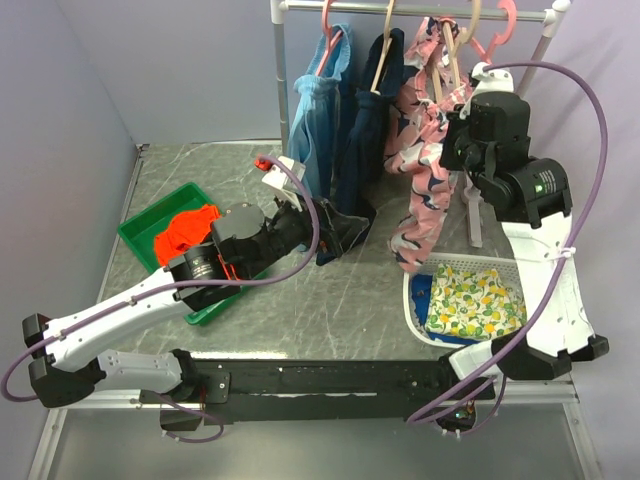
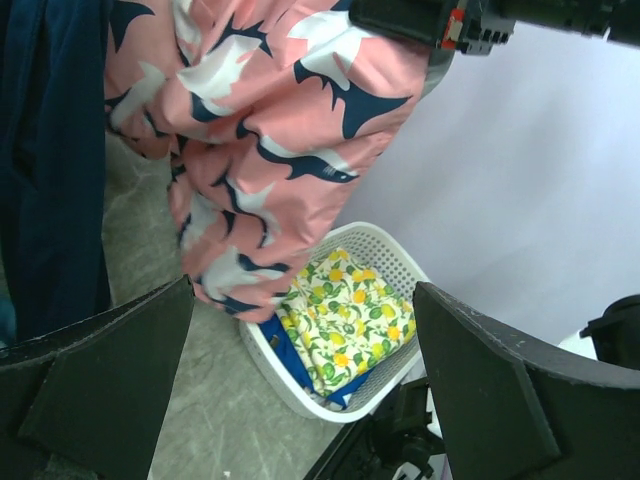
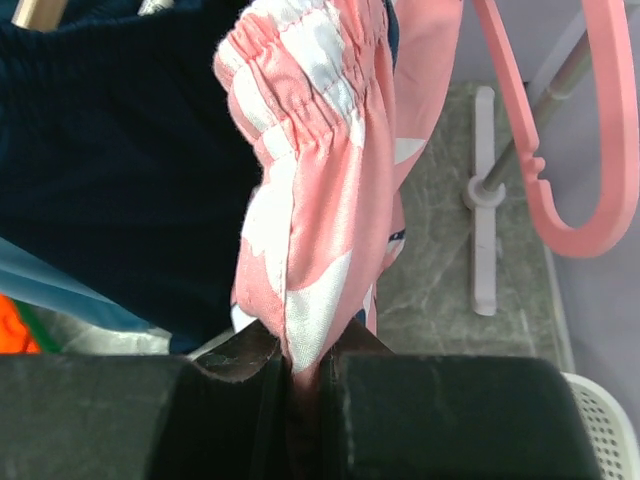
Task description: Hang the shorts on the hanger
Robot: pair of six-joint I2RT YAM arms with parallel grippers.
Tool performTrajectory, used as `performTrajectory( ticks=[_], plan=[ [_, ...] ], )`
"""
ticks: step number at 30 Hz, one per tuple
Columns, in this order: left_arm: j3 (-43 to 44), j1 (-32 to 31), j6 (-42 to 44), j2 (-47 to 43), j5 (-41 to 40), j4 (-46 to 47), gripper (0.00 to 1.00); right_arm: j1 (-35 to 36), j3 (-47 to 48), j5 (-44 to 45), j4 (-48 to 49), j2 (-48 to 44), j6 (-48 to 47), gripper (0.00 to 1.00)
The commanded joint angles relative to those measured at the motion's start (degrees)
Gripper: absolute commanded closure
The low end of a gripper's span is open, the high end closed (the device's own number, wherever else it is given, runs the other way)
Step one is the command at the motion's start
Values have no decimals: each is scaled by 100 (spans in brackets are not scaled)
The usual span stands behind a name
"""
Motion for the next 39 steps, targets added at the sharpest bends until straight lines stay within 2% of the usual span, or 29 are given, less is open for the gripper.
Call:
performTrajectory(
  ticks=[1,14,20,26,39],
  plan=[
    [-2,-6,181,-170,47,23,3,-95,557,130,258,307,-275,100],
    [25,-6,233,-285,-94,-65,4,-306,901,-89,336,948,-311,100],
    [42,-6,242,-293,-120,-109,4,-447,1586,-283,55,1440,-276,100],
    [7,-6,225,-311,-155,-91,4,-473,1771,-388,-59,1801,-188,100],
    [-28,21,225,-311,-138,-56,3,-535,2290,-581,-306,2082,41,100]
  ],
)
